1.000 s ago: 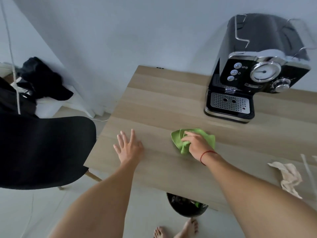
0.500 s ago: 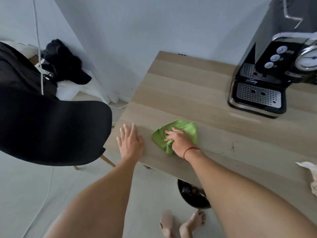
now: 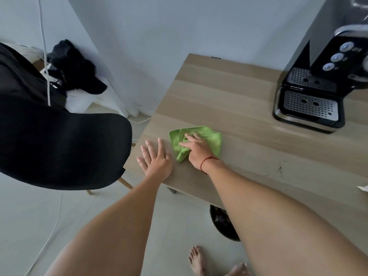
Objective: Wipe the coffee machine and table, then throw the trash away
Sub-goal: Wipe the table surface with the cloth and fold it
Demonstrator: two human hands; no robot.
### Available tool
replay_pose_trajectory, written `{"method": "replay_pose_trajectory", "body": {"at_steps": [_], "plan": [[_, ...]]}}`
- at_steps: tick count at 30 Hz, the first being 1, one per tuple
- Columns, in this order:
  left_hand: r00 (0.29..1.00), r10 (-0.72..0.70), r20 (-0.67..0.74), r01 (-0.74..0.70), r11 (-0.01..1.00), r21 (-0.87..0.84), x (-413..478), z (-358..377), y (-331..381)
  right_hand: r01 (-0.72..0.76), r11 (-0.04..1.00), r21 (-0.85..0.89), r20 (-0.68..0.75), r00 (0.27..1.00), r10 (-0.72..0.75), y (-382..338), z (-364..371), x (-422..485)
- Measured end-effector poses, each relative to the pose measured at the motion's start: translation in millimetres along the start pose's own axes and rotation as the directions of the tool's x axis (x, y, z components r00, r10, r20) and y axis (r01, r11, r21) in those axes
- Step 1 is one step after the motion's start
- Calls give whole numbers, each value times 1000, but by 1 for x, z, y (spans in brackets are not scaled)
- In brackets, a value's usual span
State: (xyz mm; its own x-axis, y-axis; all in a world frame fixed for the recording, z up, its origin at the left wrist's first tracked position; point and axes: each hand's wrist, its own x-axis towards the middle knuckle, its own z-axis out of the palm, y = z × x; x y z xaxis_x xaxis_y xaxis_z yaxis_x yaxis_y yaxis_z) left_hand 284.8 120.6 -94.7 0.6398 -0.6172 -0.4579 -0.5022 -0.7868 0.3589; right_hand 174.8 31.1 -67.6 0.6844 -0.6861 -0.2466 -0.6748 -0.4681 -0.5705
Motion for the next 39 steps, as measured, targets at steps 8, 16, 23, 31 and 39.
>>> {"method": "replay_pose_trajectory", "body": {"at_steps": [8,16,23,31,39], "plan": [[997,-33,-66,30,999,-43,-19,9,9,17,999,-27,59,998,-15,35,-22,-35],[982,182,59,-186,980,75,-61,72,105,-206,977,-49,-54,978,204,143,-85,-76],[956,254,147,-277,946,167,-83,99,138,-316,949,-12,-122,942,312,180,-87,-126],[953,258,161,-287,938,196,-101,106,132,-264,948,180,-134,948,289,165,-74,-171],[955,278,106,-295,931,215,-96,112,131,-370,907,203,-220,885,410,186,-96,-132]]}}
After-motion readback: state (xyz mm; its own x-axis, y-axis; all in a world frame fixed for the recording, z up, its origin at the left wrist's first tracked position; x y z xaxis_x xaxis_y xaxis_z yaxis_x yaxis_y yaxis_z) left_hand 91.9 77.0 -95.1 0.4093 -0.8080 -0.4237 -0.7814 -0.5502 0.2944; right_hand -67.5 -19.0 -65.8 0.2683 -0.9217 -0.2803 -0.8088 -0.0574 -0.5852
